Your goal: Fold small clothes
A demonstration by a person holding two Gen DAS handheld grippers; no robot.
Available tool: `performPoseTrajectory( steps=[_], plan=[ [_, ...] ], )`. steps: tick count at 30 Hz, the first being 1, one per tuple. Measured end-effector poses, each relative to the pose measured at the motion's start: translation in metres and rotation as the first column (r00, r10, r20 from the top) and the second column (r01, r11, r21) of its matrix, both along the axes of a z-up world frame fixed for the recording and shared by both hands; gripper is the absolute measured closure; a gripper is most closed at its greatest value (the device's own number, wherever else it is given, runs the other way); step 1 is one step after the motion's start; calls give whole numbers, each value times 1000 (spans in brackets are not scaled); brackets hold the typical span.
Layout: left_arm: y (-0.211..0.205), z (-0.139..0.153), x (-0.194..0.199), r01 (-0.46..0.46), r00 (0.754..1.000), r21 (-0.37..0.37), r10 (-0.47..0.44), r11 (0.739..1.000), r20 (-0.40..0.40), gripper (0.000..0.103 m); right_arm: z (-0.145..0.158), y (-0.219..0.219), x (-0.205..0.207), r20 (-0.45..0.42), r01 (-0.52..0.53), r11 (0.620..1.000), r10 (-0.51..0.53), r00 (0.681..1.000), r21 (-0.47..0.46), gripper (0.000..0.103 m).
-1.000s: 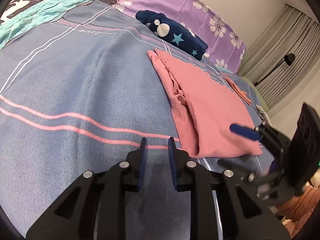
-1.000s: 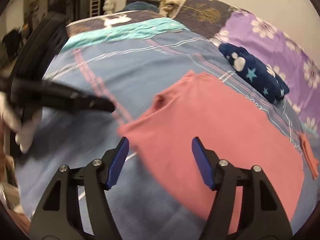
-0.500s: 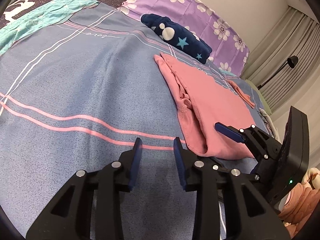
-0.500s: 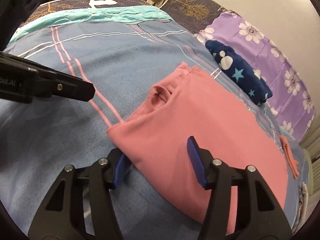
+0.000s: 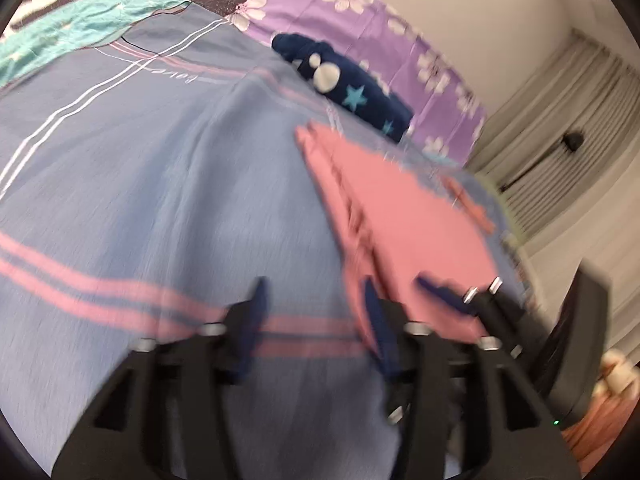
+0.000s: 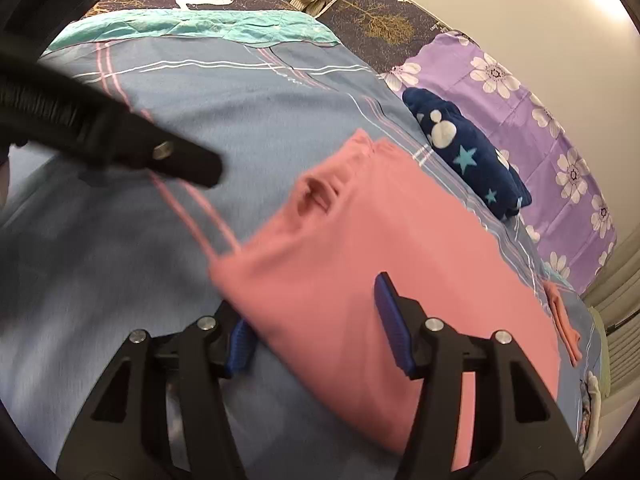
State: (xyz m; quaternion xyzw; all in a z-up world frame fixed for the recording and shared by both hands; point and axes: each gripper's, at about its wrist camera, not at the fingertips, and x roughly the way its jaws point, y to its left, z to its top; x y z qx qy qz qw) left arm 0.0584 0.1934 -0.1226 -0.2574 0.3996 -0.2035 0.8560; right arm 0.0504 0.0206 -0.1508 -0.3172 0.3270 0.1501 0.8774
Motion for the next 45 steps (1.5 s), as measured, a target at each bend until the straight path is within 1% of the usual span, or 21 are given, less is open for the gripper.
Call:
performPoseTrajectory(
  steps=[2, 3, 5, 7, 11, 13, 15, 16, 17, 18, 20, 21, 23, 24, 25, 27, 31, 36, 39, 42, 45],
  plan=[
    [2, 1, 22, 30, 999, -67, -31, 997, -11, 42, 0, 2, 4, -1, 5, 1000, -5, 1000, 8, 50],
    [0, 0, 32, 50, 998, -85, -52, 995, -18, 42, 0, 2, 3, -1, 2, 1000, -2, 1000, 10, 51],
    [-9, 0, 57, 93, 995, -90, -96, 992, -34, 42, 0, 1, 2, 7, 0, 1000, 0, 1000, 12, 51],
    [-22, -4, 82, 165, 983, -136, -174, 977, -55, 42, 1, -2, 2, 0, 5, 1000, -5, 1000, 22, 52],
    [-48, -13, 116, 220, 969, -133, -232, 966, -86, 42, 3, -11, 2, -32, 19, 998, -18, 999, 57, 52],
    [-59, -13, 129, 229, 968, -125, -239, 965, -70, 42, 3, -11, 3, -42, 22, 998, -19, 999, 61, 52],
    [-65, -14, 142, 225, 969, -126, -236, 966, -77, 50, 3, -8, 8, -45, 25, 998, -22, 999, 59, 52],
    [-67, -16, 146, 222, 968, -122, -234, 967, -87, 62, 3, -5, 11, -47, 23, 998, -20, 999, 63, 54],
    [-68, -19, 151, 214, 968, -116, -227, 970, -110, 79, 3, -3, 14, -48, 23, 998, -20, 999, 65, 56],
    [-67, -23, 157, 206, 965, -121, -221, 971, -137, 86, 2, -1, 17, -50, 26, 997, -22, 999, 69, 58],
    [-65, -29, 163, 204, 960, -162, -230, 965, -161, 91, 1, -1, 22, -58, 31, 996, -26, 998, 85, 59],
    [-64, -28, 164, 206, 958, -165, -233, 965, -164, 91, 2, -1, 23, -64, 31, 995, -25, 998, 94, 63],
    [-67, -23, 164, 214, 959, -130, -233, 968, -163, 91, 2, -2, 24, -76, 21, 994, -12, 997, 111, 74],
    [-69, -21, 163, 213, 960, -110, -229, 971, -162, 91, 3, -3, 24, -80, 20, 993, -11, 997, 120, 85],
    [-70, -19, 162, 212, 961, -94, -225, 973, -161, 92, 5, -5, 25, -86, 26, 990, -14, 996, 136, 89],
    [-73, -12, 161, 208, 963, -74, -218, 975, -158, 92, 8, -12, 27, -108, 38, 984, -19, 994, 177, 94],
    [-79, 3, 159, 205, 968, -52, -210, 977, -139, 93, 25, -33, 29, -145, 68, 948, -24, 989, 311, 96],
    [-95, 30, 158, 207, 971, -25, -208, 978, -115, 93, 48, -54, 22, -117, 75, 918, -31, 993, 390, 96],
    [-110, 46, 157, 212, 973, -3, -211, 977, -97, 93, 62, -74, 20, -121, 98, 885, -48, 991, 455, 96],
    [-128, 59, 156, 217, 973, 30, -214, 976, -89, 93, 70, -100, 20, -171, 122, 832, -33, 985, 541, 96],
    [-148, 70, 157, 226, 972, 50, -222, 973, -77, 93, 75, -129, 24, -235, 167, 768, -23, 972, 618, 96]
  ],
)
